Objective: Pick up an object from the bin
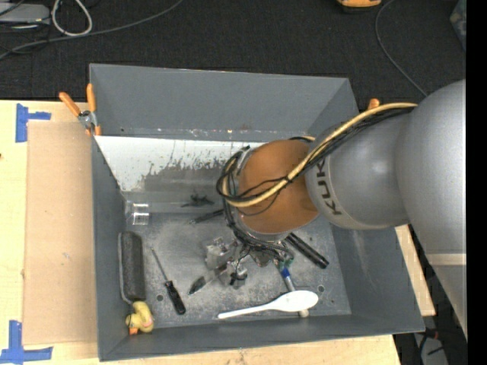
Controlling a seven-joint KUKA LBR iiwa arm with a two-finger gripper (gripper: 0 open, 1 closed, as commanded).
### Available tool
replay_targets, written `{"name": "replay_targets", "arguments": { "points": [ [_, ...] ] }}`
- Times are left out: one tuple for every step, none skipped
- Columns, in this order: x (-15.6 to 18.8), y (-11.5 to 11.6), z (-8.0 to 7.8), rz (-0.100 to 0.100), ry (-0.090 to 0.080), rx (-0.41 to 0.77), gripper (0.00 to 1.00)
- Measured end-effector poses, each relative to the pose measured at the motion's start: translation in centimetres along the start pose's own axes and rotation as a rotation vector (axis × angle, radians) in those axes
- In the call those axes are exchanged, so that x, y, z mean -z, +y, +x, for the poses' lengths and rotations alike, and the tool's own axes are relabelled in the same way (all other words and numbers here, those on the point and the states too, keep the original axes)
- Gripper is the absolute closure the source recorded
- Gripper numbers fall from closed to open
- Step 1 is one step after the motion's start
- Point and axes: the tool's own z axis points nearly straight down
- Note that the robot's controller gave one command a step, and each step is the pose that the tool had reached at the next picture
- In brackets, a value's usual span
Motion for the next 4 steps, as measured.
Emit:
{"name": "replay_targets", "arguments": {
  "points": [
    [0.4, 0.0, 0.0, -0.001, 0.000, -0.002, 1.00],
    [3.3, 0.1, 0.2, -0.003, 0.005, -0.003, 1.00],
    [6.9, 0.2, 0.2, -0.004, 0.007, -0.004, 1.00],
    [9.2, 0.2, 0.0, -0.003, 0.001, -0.006, 1.00]
  ]
}}
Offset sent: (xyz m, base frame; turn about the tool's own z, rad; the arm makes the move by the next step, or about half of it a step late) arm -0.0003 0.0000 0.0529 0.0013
